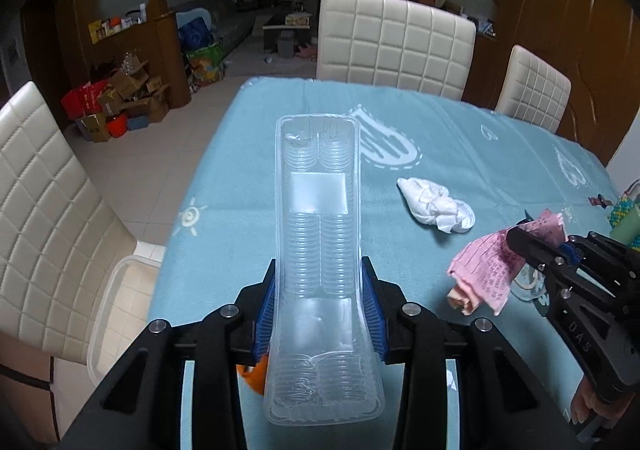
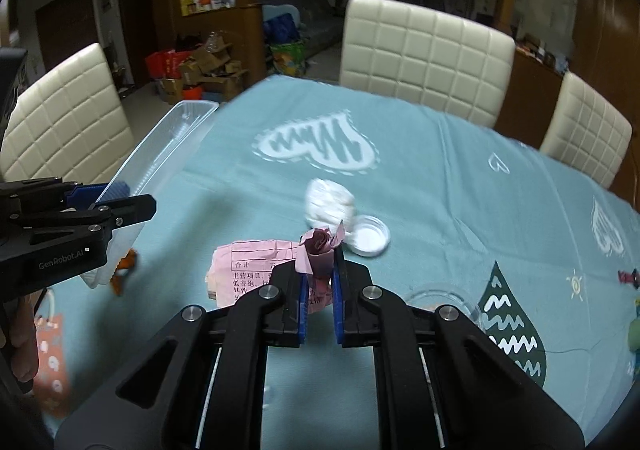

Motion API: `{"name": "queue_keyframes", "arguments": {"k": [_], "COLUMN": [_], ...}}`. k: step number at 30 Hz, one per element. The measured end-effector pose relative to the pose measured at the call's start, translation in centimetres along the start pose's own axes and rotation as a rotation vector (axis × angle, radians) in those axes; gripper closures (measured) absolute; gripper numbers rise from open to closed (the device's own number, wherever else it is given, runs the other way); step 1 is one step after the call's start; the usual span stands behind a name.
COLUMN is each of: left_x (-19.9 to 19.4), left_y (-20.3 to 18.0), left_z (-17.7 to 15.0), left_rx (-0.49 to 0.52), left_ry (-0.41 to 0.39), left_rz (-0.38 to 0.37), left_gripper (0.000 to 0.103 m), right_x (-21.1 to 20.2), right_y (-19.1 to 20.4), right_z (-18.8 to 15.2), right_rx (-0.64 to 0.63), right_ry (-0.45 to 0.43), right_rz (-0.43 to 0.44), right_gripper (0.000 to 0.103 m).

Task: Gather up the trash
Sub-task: 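Grasp the clear plastic tray with the left tool while the right tool grasps the pink receipt, then carry the clear tray and pink receipt over the clear bin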

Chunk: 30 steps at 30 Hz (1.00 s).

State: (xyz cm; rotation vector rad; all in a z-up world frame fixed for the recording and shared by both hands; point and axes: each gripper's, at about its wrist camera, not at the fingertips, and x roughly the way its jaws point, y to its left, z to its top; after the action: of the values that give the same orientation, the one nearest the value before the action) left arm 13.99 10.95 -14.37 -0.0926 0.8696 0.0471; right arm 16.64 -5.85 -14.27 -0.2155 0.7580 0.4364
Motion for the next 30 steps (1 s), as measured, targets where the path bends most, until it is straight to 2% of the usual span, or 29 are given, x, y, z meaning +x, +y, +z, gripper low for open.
{"name": "queue_keyframes", "arguments": {"k": [13, 24, 30], "left_x": [-7.4, -11.8, -12.9], "left_y": [5.2, 10.1, 12.3], "left_z": [-3.6, -5.9, -7.0], "left_rx": [-0.087, -0.177, -0.23], "left_ry": [-0.089, -0.149, -0.152], "left_rz": [0.078, 0.18, 0.228], "left_gripper": [0.066, 0.066, 0.066], "right_x": [-3.3, -4.5, -4.7], "right_y": [8.4, 15.1, 18.0], "right_z": [0.7, 1.8, 2.6], "right_rx": [-0.113, -0.192, -0.228], "right_ry": [-0.053, -0.069, -0.073], "right_rz": [0.085, 0.19, 0.249], "right_gripper": [0.092, 0.092, 0.091]}}
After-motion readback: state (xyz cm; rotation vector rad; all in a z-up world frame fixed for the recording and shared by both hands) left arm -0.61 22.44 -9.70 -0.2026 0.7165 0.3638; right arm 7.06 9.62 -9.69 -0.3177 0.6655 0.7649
